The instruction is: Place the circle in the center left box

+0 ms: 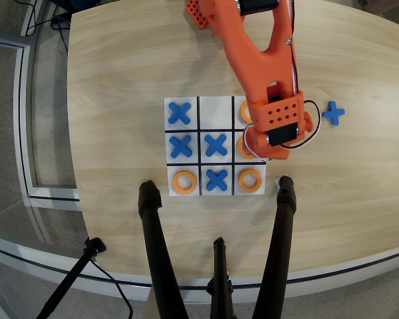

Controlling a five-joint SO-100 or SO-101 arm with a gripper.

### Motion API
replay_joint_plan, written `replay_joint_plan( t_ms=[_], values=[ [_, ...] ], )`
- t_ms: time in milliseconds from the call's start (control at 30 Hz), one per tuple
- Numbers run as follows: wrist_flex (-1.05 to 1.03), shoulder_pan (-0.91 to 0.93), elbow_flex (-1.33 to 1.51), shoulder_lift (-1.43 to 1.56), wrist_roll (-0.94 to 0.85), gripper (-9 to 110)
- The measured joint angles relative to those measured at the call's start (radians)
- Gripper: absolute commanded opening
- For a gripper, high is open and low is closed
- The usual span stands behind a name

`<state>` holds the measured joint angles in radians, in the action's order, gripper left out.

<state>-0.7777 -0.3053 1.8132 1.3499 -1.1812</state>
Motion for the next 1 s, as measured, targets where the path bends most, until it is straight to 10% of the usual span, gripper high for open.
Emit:
replay_joint_plan(
  t_ms=[467, 1000],
  values=[
    [-0.183, 0.052, -0.080, 0.279, -0.041, 13],
    [-0.190, 0.137, 0.762, 1.298, -0.261, 13]
  ],
)
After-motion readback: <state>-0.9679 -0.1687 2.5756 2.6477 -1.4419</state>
